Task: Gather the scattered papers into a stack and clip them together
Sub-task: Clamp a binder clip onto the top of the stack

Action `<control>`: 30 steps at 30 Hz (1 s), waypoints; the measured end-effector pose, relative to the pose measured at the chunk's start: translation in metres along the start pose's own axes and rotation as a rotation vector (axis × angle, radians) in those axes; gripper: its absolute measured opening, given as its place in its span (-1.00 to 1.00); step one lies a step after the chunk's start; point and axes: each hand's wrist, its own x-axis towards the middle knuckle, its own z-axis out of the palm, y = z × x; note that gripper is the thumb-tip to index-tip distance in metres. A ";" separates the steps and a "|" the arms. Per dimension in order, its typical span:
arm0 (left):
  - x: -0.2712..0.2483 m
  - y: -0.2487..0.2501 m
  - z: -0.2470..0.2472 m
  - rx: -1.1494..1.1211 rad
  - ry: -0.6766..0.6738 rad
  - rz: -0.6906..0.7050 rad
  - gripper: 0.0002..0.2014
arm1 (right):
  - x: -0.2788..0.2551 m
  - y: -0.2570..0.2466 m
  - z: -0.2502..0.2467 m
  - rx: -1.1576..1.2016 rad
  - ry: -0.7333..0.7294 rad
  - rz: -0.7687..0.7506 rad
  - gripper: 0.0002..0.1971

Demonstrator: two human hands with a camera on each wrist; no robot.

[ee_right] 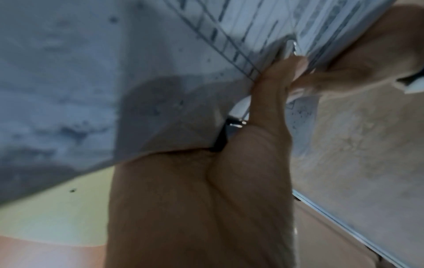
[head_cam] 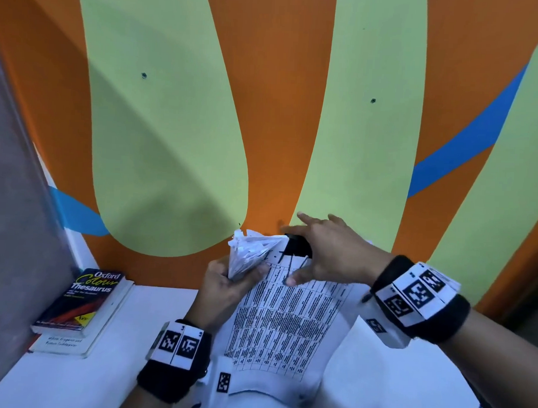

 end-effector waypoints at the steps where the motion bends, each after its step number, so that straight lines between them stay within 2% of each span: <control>1: 0.000 0.001 0.000 0.000 0.005 0.000 -0.82 | 0.001 -0.001 -0.001 0.014 0.023 0.014 -0.30; 2: 0.000 0.001 -0.001 -0.002 0.008 0.004 -0.87 | 0.001 -0.002 -0.003 0.050 0.045 0.021 -0.48; 3: 0.000 0.001 -0.002 -0.009 0.014 0.002 -0.93 | 0.001 -0.003 -0.003 0.095 0.054 0.031 -0.56; 7: 0.001 -0.001 -0.006 0.013 0.046 -0.031 -0.96 | -0.001 -0.005 -0.006 0.102 0.049 0.087 -0.61; 9: 0.001 -0.004 -0.012 -0.004 0.098 -0.055 -0.83 | -0.009 0.009 -0.012 0.084 0.016 0.153 -0.61; 10: 0.000 -0.007 -0.017 -0.004 0.120 -0.068 -0.75 | -0.014 0.019 -0.012 0.149 0.048 0.188 -0.63; 11: -0.001 -0.009 -0.022 0.007 0.146 -0.082 -0.67 | -0.018 0.031 -0.005 0.309 0.128 0.216 -0.65; 13: -0.002 -0.015 -0.028 0.023 0.206 -0.099 -0.55 | -0.029 0.042 0.024 0.855 0.325 0.234 -0.76; 14: -0.002 -0.016 -0.029 0.034 0.235 -0.105 -0.54 | -0.033 0.040 0.045 1.126 0.397 0.248 -0.75; 15: -0.002 -0.015 -0.028 0.038 0.256 -0.115 -0.53 | -0.037 0.032 0.066 1.306 0.447 0.266 -0.70; 16: -0.002 -0.014 -0.026 0.030 0.260 -0.118 -0.54 | -0.040 0.024 0.086 1.348 0.483 0.278 -0.68; 19: -0.002 0.002 -0.020 0.038 0.285 -0.091 -0.64 | -0.042 0.002 0.114 1.165 0.616 0.265 -0.64; 23: 0.004 0.036 -0.020 0.044 0.311 -0.018 -0.85 | -0.047 -0.014 0.089 1.027 0.940 0.234 -0.47; 25: 0.006 0.045 -0.023 0.039 0.320 0.005 -0.84 | -0.053 -0.017 0.077 0.957 1.035 0.215 -0.50; 27: 0.001 0.036 -0.029 0.049 0.281 -0.019 -0.83 | -0.058 -0.015 0.080 0.942 1.034 0.263 -0.59; 28: -0.004 0.022 -0.033 0.066 0.247 -0.072 -0.71 | -0.060 -0.012 0.091 0.945 0.976 0.301 -0.58; 30: -0.027 -0.006 -0.034 0.132 0.154 -0.230 -0.30 | -0.070 -0.013 0.123 1.017 0.776 0.345 -0.57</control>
